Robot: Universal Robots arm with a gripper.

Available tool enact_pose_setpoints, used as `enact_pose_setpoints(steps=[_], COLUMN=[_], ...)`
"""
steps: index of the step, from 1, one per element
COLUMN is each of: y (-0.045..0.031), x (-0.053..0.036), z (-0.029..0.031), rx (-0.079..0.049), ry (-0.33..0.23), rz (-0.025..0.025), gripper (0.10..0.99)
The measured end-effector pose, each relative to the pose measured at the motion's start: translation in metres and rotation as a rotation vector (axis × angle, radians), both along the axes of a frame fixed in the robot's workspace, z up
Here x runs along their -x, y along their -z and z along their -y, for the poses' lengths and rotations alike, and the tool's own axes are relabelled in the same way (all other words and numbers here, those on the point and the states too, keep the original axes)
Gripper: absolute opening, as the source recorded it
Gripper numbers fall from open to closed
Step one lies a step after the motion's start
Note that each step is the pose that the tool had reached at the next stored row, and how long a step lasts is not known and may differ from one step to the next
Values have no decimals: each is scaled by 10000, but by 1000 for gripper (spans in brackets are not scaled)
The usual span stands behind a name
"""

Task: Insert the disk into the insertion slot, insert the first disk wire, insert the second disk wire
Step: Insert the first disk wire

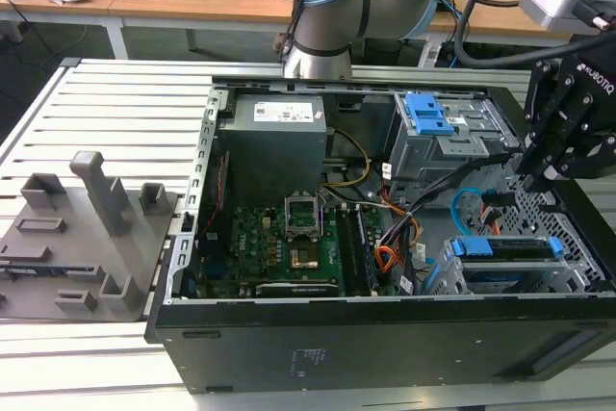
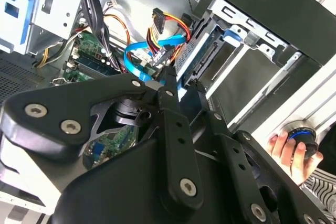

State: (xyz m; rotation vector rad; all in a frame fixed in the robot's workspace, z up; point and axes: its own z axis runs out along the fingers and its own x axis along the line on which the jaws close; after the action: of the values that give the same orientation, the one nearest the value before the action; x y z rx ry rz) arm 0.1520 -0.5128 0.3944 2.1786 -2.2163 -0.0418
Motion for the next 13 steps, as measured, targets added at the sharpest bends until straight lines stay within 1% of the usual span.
enact_pose_setpoints(steps=[4,7,8,11,12,13], y=[68,169,188,236,259,275], x=[0,2,3,3,3,3], z=[0,-6,-13,-63,-103,-129], rx=[2,1,2,1,2,2], ry=[-1,-1,-1,1,0,0], rz=[0,0,1,0,1,1], gripper=[302,302,302,302,302,302])
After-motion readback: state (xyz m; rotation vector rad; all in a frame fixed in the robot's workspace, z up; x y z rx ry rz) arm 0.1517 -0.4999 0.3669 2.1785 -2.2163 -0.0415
